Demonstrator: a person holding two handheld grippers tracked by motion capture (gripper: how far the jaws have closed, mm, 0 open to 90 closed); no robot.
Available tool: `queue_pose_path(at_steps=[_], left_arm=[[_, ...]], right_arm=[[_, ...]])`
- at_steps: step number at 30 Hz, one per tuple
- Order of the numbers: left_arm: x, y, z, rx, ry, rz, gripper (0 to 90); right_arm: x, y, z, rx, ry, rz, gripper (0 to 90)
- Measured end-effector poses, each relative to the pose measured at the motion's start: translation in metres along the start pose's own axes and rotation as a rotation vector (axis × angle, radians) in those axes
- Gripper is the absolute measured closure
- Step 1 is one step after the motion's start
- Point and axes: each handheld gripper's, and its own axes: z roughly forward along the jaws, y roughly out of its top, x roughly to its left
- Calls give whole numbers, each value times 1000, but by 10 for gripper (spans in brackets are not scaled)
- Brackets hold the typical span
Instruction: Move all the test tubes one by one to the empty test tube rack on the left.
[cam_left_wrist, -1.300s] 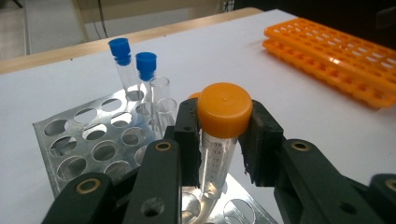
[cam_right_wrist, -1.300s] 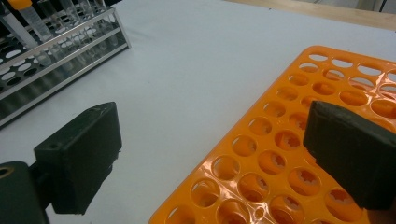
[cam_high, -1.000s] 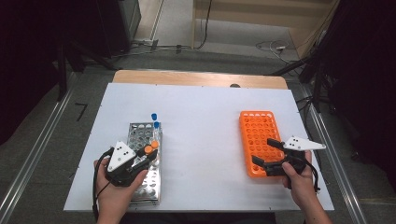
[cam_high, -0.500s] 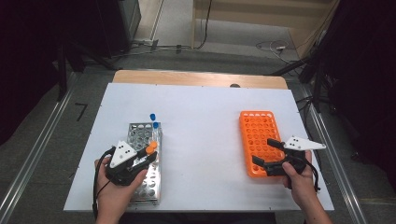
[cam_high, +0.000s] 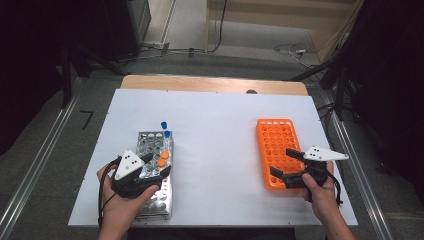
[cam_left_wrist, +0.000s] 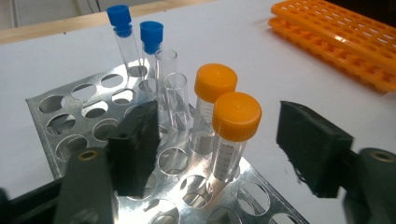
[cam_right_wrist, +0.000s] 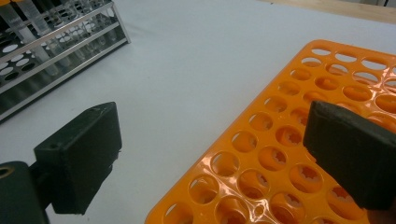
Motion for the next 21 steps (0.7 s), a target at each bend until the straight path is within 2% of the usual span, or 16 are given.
queue_pose_path(at_steps=[3,7,14,21], left_arm=[[1,0,-1,-24,-5,4,175],[4,0,-3,-51,-24,-6,97],[9,1,-8,-92,-69,0,26],[17,0,-14,-132,-78,-5,0]], right_arm=[[0,0,0,2,-3,5,30],[-1,0,-1,-1,-4,6,30],[-2,-1,-1,-9,-7,5,30],[-4,-2,-3,-15,-14,10,30]])
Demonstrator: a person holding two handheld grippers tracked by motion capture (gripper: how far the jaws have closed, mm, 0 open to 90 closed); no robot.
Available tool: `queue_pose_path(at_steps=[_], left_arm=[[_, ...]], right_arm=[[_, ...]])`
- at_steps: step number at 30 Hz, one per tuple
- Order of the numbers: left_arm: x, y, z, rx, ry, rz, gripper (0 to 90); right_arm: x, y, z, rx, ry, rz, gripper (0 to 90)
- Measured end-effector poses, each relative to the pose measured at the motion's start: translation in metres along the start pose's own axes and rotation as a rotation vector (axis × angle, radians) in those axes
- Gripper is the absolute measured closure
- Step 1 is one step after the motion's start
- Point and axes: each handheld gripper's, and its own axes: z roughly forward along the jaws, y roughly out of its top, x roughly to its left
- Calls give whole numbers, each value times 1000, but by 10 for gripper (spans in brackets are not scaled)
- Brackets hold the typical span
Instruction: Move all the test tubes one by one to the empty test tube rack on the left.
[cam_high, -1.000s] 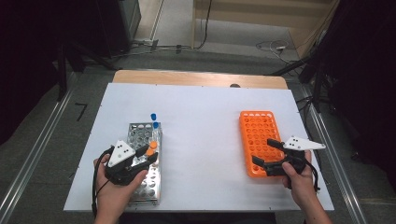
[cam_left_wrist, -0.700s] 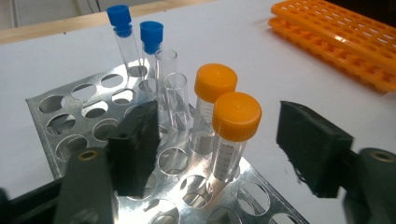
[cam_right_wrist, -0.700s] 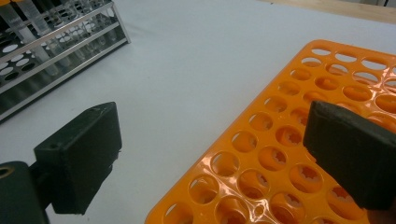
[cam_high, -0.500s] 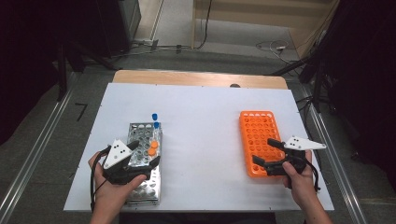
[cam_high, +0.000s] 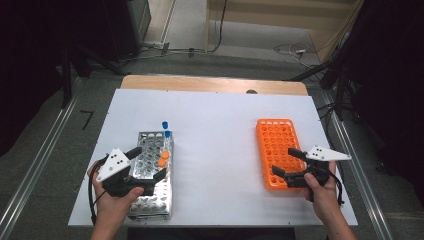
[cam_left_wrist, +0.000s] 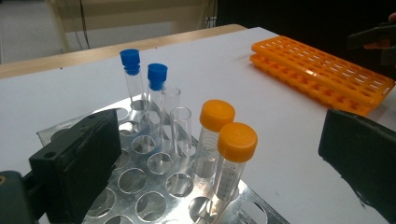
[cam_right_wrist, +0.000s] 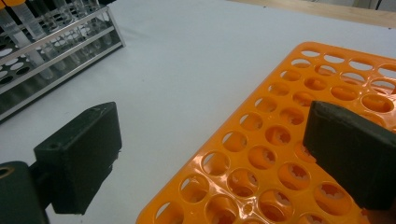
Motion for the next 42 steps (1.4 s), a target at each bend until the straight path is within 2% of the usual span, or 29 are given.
queue_pose_path(at_steps=[16,21,28,36,39,42], left_arm=[[27,-8,-13,-43,29,-26,0],[35,-12,-16,-54,34,-24,0],[45,-18,-17,-57,42,-41,0],[56,-26,-19,-67,52,-69,0],[58,-27,-21,-81,37,-71,0],[59,-29,-21,-90,29,-73,0]], right_arm=[[-13,-8,-10,-16,-48,-3,30],[-20,-13,-19,-24,-69,15,30],[-28,-24,-35,-33,-87,41,30],[-31,-36,-48,-37,-100,56,30],[-30,-41,-52,-45,-100,60,30],[-32,-45,-53,-42,-107,33,29]])
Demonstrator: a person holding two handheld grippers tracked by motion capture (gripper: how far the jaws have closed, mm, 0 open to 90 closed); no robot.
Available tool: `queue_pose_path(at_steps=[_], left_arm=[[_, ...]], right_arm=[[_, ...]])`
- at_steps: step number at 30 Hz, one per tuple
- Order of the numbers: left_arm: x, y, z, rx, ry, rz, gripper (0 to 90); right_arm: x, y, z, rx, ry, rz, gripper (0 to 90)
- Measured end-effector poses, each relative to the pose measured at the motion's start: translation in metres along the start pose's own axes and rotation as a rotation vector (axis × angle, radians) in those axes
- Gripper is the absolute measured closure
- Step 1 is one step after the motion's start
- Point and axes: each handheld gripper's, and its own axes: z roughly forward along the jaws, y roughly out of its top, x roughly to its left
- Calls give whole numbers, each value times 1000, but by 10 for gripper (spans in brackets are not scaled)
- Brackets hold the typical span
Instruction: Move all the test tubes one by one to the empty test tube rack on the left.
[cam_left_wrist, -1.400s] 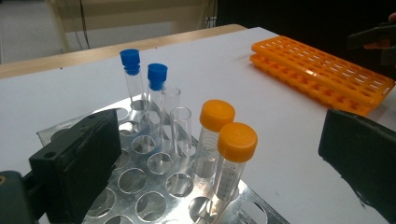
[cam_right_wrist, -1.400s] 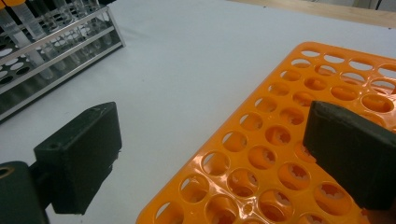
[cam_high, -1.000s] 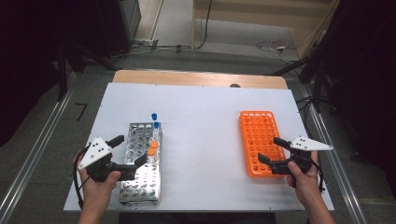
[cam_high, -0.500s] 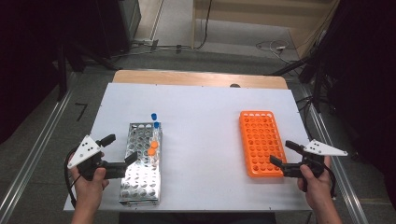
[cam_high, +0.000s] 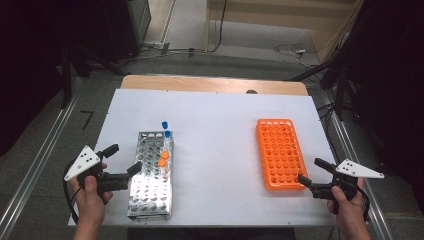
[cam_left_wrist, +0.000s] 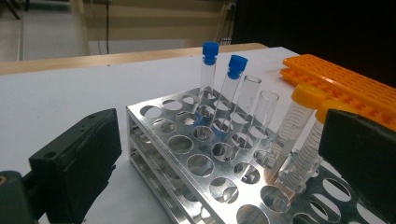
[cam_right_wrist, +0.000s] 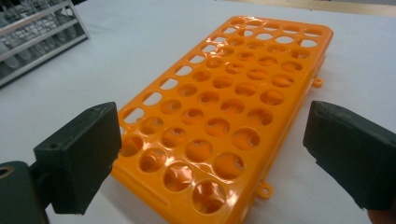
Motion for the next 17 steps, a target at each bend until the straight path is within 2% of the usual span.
queue_pose_path(at_steps=[4,7,17], left_arm=[[2,-2,2,-15,-3,-9,0],[3,-2,3,-28,-10,-21,0],[0,-5,7,-3,-25,-6,0]], right_arm=[[-5,-6,4,-6,-20,-17,30],[-9,-10,5,-16,-1,-6,30],[-9,-8,9,-12,5,-5,29]])
